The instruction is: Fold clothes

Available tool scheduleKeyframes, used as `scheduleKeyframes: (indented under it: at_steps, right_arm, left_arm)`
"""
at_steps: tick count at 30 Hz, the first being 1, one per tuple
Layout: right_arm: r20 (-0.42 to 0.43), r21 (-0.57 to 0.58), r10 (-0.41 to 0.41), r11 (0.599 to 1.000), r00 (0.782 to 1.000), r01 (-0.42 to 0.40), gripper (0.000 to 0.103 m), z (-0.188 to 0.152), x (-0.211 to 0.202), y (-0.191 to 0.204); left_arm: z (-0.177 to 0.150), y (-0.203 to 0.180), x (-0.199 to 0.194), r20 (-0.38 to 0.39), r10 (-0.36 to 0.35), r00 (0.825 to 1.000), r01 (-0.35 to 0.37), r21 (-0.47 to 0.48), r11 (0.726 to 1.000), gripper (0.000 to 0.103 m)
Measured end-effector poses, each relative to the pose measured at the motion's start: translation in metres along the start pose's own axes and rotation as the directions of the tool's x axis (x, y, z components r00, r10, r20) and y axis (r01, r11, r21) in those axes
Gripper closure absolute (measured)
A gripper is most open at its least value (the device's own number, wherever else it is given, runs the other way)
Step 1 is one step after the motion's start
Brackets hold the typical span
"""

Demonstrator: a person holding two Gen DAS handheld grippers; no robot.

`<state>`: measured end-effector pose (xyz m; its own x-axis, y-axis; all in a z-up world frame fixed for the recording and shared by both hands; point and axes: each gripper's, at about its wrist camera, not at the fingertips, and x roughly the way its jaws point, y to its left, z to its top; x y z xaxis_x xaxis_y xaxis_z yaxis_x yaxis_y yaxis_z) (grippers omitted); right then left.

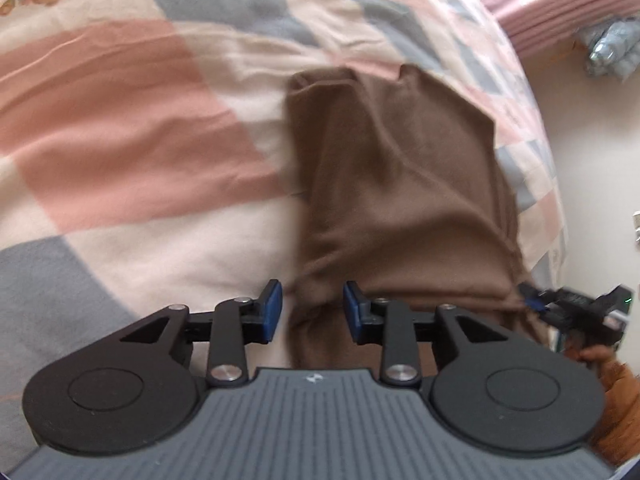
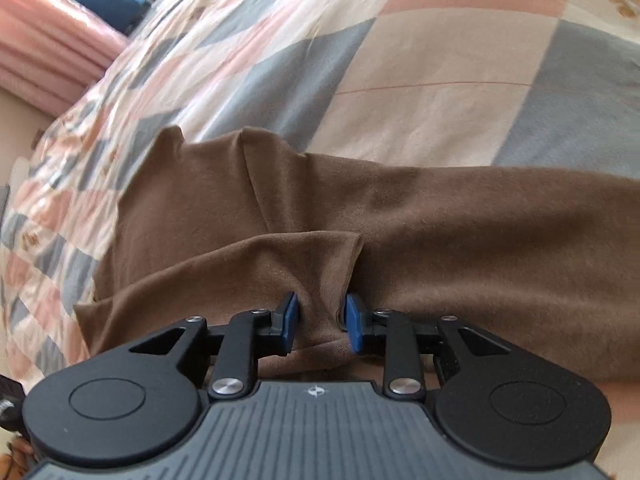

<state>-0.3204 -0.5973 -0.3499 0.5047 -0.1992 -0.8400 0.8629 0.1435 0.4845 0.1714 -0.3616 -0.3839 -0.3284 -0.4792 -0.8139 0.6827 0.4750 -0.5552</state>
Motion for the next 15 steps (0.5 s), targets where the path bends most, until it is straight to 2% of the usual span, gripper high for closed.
scheduleKeyframes:
  at_steps: [3, 5, 6, 9, 10, 13, 15]
  right_arm:
    - [0.011, 0.044, -0.003, 0.999, 1.0, 0.002, 0.072, -0.008, -0.006, -0.006]
    - [0.015, 0.036, -0.041, 0.999, 0.999, 0.04, 0.093, -0.014, -0.005, -0.008]
    - [0.014, 0.014, -0.077, 0.997, 0.997, 0.077, 0.097, -0.015, -0.004, -0.007]
    - [0.036, -0.058, -0.201, 0.977, 0.979, 0.203, 0.094, -0.011, -0.011, 0.006]
    - [0.053, -0.081, -0.22, 0.971, 0.974, 0.224, 0.092, -0.009, -0.015, 0.012]
    - [0.132, -0.147, -0.223, 0.959, 0.966, 0.242, 0.091, -0.007, -0.027, 0.03]
    - [0.133, -0.127, -0.21, 0.966, 0.969, 0.226, 0.091, -0.008, -0.028, 0.033]
  left_arm:
    - [-0.003, 0.001, -0.001, 0.001, -0.01, 1.0, 0.01, -0.008, 1.0, 0.077]
    - [-0.005, -0.003, 0.002, -0.001, 0.014, 1.0, -0.014, 0.011, 1.0, 0.081]
    - [-0.005, -0.006, 0.004, -0.013, 0.043, 0.999, -0.043, 0.037, 0.998, 0.086]
    - [-0.004, -0.018, 0.0, -0.024, 0.131, 0.991, -0.127, 0.136, 0.983, 0.085]
    - [-0.002, -0.022, -0.004, -0.018, 0.166, 0.986, -0.16, 0.169, 0.973, 0.081]
    - [0.003, -0.036, -0.026, 0.041, 0.198, 0.979, -0.202, 0.225, 0.953, 0.082]
    - [0.007, -0.051, -0.033, 0.079, 0.184, 0.98, -0.198, 0.25, 0.948, 0.082]
